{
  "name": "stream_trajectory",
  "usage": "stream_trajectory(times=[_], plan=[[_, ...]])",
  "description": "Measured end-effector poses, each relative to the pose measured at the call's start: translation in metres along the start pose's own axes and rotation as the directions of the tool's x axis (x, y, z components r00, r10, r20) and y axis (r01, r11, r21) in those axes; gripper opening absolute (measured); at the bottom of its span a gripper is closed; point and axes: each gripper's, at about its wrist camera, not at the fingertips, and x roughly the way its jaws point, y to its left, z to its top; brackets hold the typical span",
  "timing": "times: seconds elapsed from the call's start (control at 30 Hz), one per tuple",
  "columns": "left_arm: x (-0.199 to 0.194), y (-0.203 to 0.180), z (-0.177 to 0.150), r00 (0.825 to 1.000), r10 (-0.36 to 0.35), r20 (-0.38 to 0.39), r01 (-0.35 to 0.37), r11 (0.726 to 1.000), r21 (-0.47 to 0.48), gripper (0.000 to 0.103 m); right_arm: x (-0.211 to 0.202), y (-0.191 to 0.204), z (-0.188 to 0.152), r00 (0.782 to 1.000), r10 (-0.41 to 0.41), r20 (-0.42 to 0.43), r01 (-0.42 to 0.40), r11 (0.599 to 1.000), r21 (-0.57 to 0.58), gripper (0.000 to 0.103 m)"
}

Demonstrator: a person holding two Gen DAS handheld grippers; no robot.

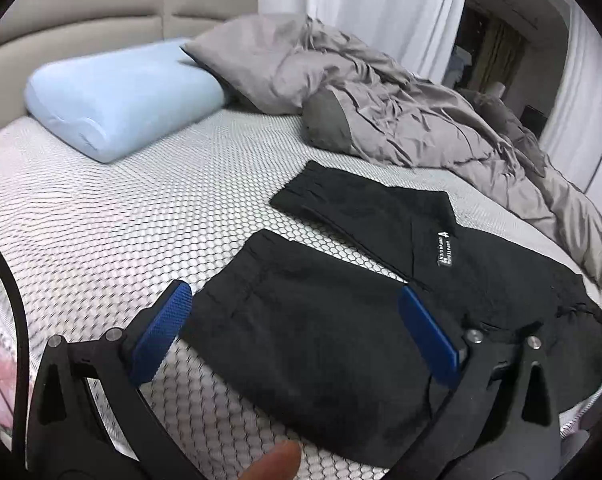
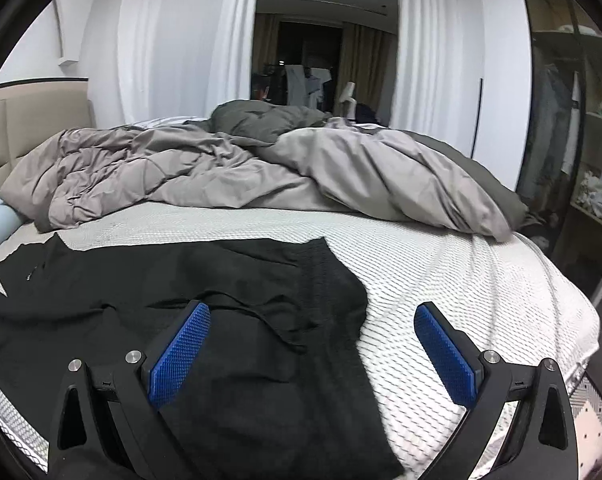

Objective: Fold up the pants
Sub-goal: 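Move both grippers over the black pants, positioning above the legs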

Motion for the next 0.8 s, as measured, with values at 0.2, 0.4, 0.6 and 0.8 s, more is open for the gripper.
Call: stream_trajectory(times=[0.2, 0.4, 0.6, 0.8], plan=[[0.062, 0.005, 0.025, 0.98, 0.06, -0.189, -0.04, 0.993, 0.108, 0.095, -0.004, -0.007, -0.019, 0.998, 0.012, -0.055, -0.01, 1.0, 0.03, 0.103], [0.125, -0.004, 0.024, 0.94, 0.091, -0.328, -0.045, 0.988, 0.145, 0.044, 0.008, 0.008, -0.033, 0.994, 0.009, -0.11, -0.008, 1.0, 0.013, 0.103], [0.084, -0.002, 0.044, 0.995, 0.037, -0.096, -0.033, 0.998, 0.048, 0.033, 0.012, 0.02, -0.04, 0.992, -0.004, -0.128, 0.0, 1.0, -0.026, 0.103], [0.11, 0.019, 0.045, 0.964, 0.173, -0.2, -0.183, 0.983, -0.034, 0.04, 0.012, 0.011, -0.046, 0.989, -0.004, -0.147, 0.008, 1.0, 0.024, 0.103]])
